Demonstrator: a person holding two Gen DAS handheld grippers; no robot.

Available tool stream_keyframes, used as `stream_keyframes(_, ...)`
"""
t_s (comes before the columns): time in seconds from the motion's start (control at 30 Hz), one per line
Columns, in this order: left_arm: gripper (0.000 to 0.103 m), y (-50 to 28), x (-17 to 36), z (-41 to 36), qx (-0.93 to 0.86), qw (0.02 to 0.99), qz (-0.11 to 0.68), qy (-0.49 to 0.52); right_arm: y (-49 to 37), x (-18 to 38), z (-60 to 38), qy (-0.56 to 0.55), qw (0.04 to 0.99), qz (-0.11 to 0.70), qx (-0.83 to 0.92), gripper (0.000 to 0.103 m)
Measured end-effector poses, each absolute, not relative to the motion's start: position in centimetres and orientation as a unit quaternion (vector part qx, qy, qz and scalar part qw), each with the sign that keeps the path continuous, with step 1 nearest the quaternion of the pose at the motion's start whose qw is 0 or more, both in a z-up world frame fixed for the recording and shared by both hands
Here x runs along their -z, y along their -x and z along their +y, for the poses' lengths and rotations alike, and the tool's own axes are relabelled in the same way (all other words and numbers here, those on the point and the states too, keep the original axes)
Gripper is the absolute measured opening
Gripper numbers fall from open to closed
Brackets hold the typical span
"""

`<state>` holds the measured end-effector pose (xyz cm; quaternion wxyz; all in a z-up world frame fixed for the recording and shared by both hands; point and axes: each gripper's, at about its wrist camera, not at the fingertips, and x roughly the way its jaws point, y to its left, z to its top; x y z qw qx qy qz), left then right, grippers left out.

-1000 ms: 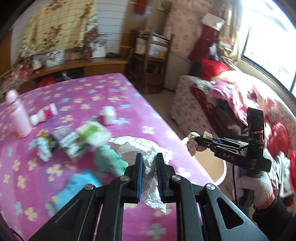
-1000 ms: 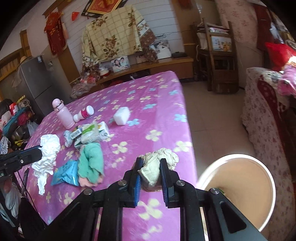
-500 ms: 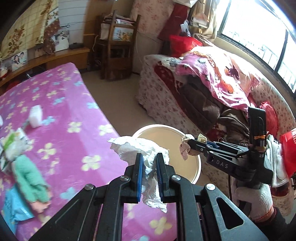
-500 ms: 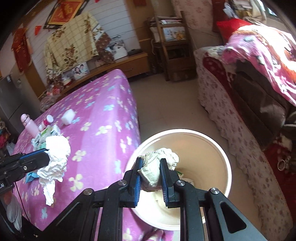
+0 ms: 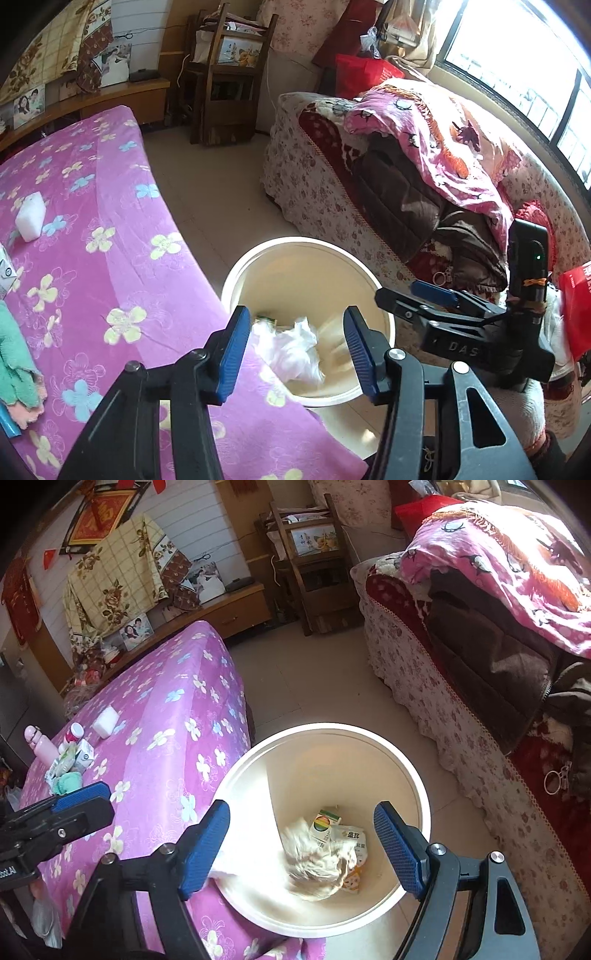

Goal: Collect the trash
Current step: 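Carry both tissues over the white bin and open both tools, then move both open tools back over the table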

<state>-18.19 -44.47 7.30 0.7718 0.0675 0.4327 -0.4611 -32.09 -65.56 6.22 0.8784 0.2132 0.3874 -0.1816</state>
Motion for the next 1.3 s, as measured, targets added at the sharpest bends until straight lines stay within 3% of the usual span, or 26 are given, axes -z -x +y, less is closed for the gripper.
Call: stream_keyframes(1.3,0.059,16.2,-10.5,-30.3,0.364,0.845,0.388,-0.065,27.0,-10.9,-52.9,-0.153,0.901,0.385,0.126,0.084)
